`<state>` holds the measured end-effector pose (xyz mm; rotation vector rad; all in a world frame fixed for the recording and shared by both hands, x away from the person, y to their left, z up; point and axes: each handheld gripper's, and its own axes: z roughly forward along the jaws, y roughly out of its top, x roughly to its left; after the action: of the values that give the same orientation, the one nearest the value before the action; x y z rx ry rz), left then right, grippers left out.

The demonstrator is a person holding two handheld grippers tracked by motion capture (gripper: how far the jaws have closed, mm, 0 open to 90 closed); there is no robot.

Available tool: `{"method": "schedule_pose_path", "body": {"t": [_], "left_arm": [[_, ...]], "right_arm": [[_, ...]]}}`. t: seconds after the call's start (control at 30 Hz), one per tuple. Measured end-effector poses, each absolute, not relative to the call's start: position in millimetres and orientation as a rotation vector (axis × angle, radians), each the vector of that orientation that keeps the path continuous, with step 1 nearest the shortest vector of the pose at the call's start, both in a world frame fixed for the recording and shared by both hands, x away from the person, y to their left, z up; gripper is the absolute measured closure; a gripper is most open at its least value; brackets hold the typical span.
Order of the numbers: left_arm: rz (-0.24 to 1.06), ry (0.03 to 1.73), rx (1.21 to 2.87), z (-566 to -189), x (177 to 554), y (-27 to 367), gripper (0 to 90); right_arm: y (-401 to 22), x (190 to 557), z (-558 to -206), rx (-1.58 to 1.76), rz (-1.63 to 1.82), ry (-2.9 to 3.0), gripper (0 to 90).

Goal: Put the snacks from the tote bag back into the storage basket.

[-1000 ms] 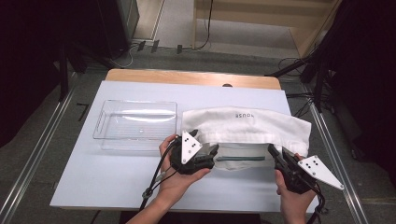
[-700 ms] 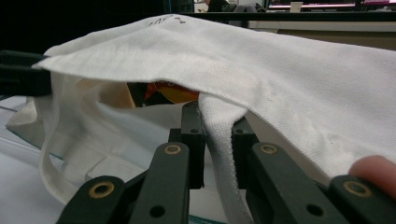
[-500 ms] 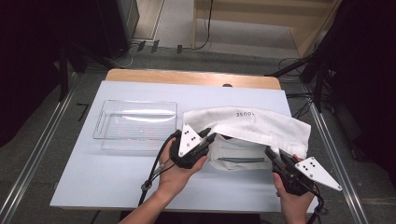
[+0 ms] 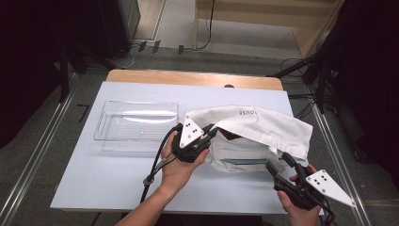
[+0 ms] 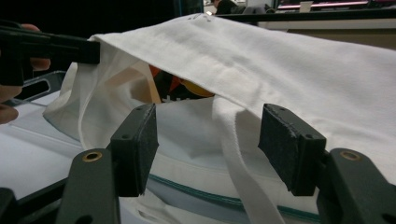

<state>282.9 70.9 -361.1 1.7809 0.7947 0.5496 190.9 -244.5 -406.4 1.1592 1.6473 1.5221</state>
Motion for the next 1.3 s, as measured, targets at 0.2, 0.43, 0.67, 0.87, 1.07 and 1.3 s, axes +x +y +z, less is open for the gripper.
{"method": "schedule_pose_path", "body": {"t": [0.2, 0.43, 0.67, 0.87, 1.07, 1.3], "left_arm": [[0.548, 0.795, 1.778, -361, 285, 70, 81.2], [0.537, 0.797, 1.772, -359, 285, 66, 81.0], [0.53, 0.799, 1.772, -358, 286, 66, 80.9], [0.509, 0.807, 1.772, -358, 288, 66, 80.7], [0.496, 0.81, 1.77, -356, 288, 65, 80.7], [0.486, 0.81, 1.769, -354, 290, 65, 80.7]], "right_arm": [[-234, 183, -399, 1.082, 1.594, 1.687, 43.1], [-197, 201, -403, 1.048, 1.552, 1.77, 46.0], [-175, 225, -410, 1.09, 1.498, 1.774, 41.4], [-160, 241, -410, 1.096, 1.446, 1.749, 32.7], [-148, 253, -417, 1.108, 1.386, 1.745, 29.4], [-138, 253, -425, 1.062, 1.225, 1.774, 57.4]]}}
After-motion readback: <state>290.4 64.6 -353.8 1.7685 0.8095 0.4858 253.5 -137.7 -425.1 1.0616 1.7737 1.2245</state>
